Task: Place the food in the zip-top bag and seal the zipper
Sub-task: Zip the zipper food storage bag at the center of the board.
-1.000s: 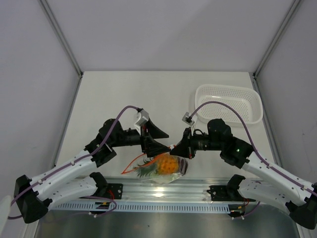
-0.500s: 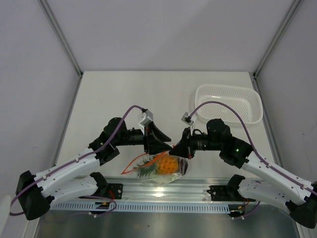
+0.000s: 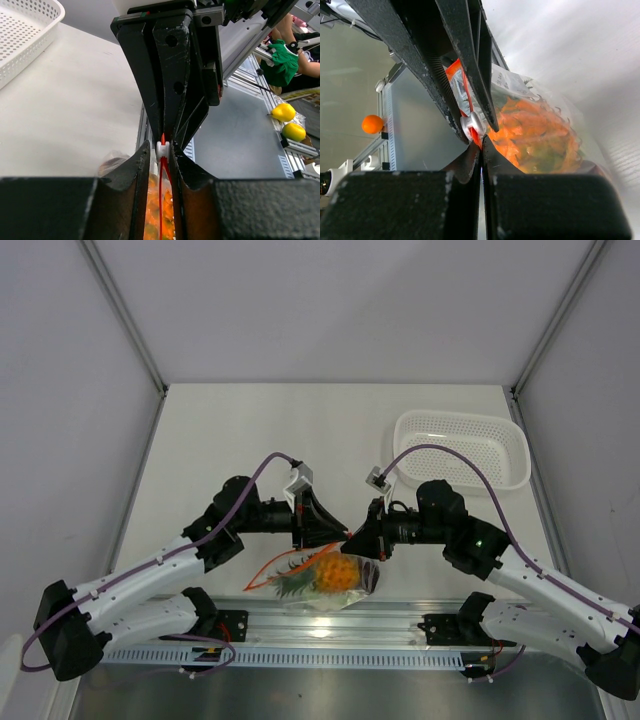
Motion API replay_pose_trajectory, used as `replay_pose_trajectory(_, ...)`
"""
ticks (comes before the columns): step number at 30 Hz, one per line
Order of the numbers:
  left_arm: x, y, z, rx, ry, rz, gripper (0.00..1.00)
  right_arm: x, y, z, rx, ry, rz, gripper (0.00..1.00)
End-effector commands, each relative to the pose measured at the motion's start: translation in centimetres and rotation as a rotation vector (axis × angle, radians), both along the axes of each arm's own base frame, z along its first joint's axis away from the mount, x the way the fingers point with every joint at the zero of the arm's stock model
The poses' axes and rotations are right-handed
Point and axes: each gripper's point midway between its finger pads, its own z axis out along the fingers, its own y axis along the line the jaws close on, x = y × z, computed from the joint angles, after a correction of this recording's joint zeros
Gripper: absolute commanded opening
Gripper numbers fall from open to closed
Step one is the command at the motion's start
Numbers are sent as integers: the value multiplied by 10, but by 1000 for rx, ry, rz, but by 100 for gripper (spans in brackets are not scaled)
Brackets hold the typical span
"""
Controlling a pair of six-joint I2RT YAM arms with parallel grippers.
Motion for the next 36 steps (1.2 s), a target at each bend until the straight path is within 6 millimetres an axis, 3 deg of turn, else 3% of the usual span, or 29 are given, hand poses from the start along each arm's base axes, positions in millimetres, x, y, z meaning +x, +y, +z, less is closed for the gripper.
replay_pose_trajectory(1,-3,-1,18,-45,-35,-32,24,2,4,43,106,-68,-5,0)
replay_pose_trajectory(4,-6,0,17,-45,-34,-40,21,2,4,43,105,-66,-7,0)
replay_pose_trajectory(8,-7,1,19,-53,-30,-42,1,6,4,42,101,-66,-36,0)
replay_pose_trajectory(14,-12,3,18,-40,13,-54,1,21,-1,47,128,-74,-158,0)
replay_pose_trajectory(28,-18,18,-4,52,47,-19,1,24,-8,46,175,-59,-186,0)
replay_pose_trajectory(31,-19,21,-4,53,38,-13,1,16,-5,46,166,-59,-103,0)
replay_pose_trajectory(33,-19,21,-4,53,36,-13,1,15,-2,35,108,-55,-59,0)
replay_pose_trajectory(36,-19,20,-1,50,37,-19,1,3,-3,33,73,-95,27,10)
